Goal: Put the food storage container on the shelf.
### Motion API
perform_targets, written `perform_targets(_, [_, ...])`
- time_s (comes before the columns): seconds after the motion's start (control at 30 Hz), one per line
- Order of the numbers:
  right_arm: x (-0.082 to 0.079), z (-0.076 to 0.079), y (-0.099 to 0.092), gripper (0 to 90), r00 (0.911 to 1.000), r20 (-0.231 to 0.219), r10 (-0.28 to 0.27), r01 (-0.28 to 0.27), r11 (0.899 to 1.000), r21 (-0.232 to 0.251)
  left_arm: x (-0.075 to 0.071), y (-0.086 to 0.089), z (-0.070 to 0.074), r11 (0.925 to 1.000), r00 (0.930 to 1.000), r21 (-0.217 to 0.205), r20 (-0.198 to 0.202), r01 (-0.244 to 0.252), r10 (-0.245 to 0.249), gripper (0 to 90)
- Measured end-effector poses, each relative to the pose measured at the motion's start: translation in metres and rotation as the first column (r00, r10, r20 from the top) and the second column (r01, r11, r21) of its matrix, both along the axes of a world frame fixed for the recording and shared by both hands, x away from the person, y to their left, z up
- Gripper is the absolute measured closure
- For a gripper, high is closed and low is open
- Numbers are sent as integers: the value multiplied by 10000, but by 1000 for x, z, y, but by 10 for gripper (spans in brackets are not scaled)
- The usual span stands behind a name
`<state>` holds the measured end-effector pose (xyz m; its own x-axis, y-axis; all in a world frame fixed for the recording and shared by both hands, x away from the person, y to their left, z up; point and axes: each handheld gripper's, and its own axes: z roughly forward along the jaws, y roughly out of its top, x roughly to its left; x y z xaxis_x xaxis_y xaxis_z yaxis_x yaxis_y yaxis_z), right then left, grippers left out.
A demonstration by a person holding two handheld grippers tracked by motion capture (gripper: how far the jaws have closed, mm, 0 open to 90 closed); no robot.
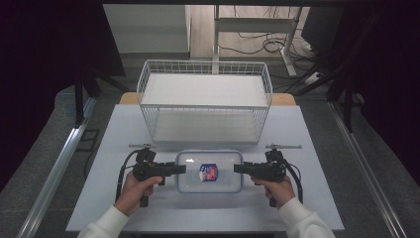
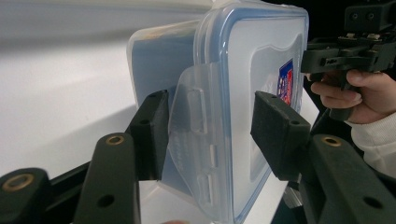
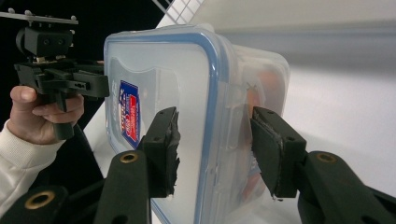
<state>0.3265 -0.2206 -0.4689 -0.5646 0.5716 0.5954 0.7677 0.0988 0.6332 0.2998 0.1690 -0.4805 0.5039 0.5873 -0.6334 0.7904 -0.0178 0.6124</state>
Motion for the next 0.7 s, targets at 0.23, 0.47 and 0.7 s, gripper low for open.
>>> perform_targets(0.23, [37, 5, 4, 521, 9998, 196, 4, -1, 9998, -176, 34, 5, -4, 9997, 9998, -242, 198, 36, -31, 494])
perform_targets(0.47, [66, 5, 10, 522, 9995, 302, 14, -6, 9997, -256, 65, 12, -11, 9990, 9999, -444, 130, -91, 97, 495])
perform_targets(0.7, [92, 11, 16, 521, 9984, 558, 2, 17, 9994, -336, 84, 16, -10, 9980, 9992, -604, 342, -208, 229, 493])
